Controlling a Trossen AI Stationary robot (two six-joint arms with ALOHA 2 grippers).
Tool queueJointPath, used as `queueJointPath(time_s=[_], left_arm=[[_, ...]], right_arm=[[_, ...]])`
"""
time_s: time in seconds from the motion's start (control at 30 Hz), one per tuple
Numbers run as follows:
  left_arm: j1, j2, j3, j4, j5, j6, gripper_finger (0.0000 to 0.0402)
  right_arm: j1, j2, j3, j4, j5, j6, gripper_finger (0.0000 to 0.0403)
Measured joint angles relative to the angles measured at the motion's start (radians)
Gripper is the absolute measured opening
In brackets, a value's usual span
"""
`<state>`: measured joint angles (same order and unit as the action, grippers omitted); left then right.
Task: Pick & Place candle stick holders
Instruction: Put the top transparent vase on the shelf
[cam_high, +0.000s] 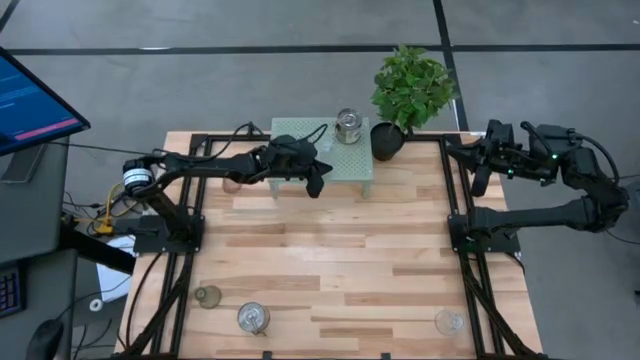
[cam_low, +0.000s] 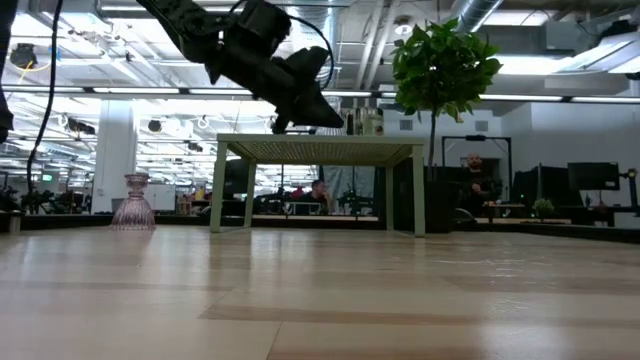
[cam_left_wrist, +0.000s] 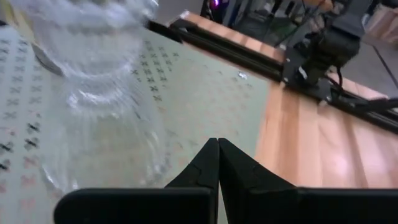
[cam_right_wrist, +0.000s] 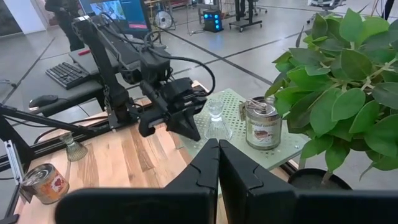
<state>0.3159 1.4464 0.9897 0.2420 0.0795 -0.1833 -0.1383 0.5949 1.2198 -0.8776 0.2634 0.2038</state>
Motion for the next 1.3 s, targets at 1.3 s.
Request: queueJointPath(time_s=[1.3], left_arm=[[0.242,0.012,0.000,0.057,-0.020,0.075,0.0003]], right_arm=[[0.000,0.000,0.000,-0.005,0.000,0.007,0.0000]])
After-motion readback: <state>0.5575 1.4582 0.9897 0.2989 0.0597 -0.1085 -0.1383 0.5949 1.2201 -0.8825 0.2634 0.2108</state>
